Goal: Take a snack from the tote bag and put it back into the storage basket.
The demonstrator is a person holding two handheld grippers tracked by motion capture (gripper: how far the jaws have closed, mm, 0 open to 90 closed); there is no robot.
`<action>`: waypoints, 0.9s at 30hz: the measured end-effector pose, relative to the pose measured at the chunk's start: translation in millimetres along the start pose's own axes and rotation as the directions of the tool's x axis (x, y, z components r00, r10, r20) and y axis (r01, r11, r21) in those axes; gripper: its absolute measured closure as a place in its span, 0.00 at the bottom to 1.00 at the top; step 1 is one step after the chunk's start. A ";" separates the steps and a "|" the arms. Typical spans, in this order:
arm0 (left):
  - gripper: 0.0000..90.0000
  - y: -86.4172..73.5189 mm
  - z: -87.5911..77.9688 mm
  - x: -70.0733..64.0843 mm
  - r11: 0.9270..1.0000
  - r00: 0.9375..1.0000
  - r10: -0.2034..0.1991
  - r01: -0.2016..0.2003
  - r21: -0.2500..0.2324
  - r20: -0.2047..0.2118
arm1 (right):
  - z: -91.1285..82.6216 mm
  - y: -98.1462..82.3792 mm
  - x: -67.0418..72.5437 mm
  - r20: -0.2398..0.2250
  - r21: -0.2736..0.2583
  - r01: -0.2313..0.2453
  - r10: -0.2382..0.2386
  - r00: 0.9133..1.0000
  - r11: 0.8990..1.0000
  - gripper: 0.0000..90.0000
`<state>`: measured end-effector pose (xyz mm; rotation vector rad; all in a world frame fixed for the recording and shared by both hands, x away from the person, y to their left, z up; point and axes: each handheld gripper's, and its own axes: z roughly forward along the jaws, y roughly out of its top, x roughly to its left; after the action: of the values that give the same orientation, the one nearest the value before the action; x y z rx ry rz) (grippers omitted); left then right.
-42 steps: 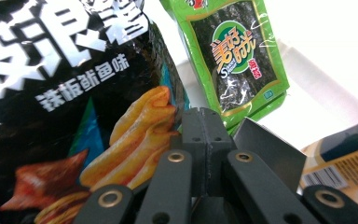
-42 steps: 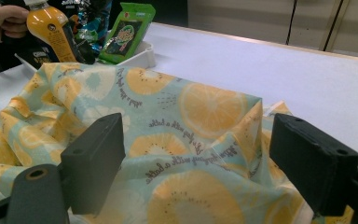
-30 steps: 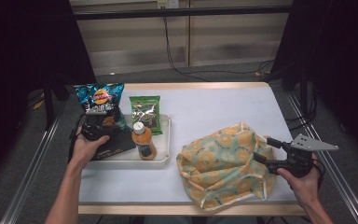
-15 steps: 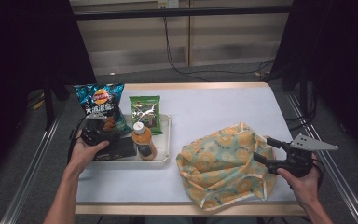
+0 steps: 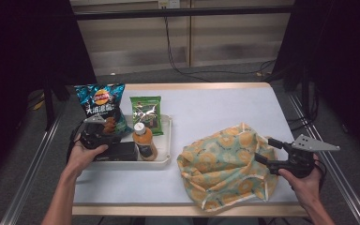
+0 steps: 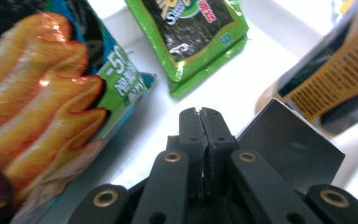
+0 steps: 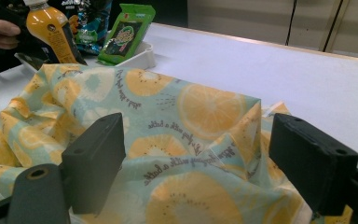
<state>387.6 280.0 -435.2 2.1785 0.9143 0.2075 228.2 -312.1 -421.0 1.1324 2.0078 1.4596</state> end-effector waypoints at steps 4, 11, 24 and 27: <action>0.97 -1.6 -0.2 -1.4 1.000 1.000 0.000 0.000 -0.005 -0.002 | 0.4 -0.2 0.5 0.003 0.000 -0.004 0.004 1.000 1.000 0.20; 0.75 -3.1 -4.6 -4.9 1.000 1.000 -0.006 0.006 -0.023 -0.012 | -0.6 0.4 0.3 0.006 -0.004 -0.002 0.002 1.000 1.000 0.20; 0.22 -7.7 -35.2 -18.9 0.989 0.993 -0.014 -0.003 -0.145 -0.115 | -1.7 1.0 2.0 0.006 -0.007 -0.004 0.004 1.000 1.000 0.20; 0.18 -14.0 -45.2 -27.9 0.984 0.992 -0.018 -0.006 -0.181 -0.127 | -2.6 1.0 2.1 0.009 -0.010 -0.004 0.004 1.000 1.000 0.20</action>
<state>341.1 294.1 -409.5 2.0123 0.9353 0.4159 225.5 -311.8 -418.8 1.1375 1.9915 1.4621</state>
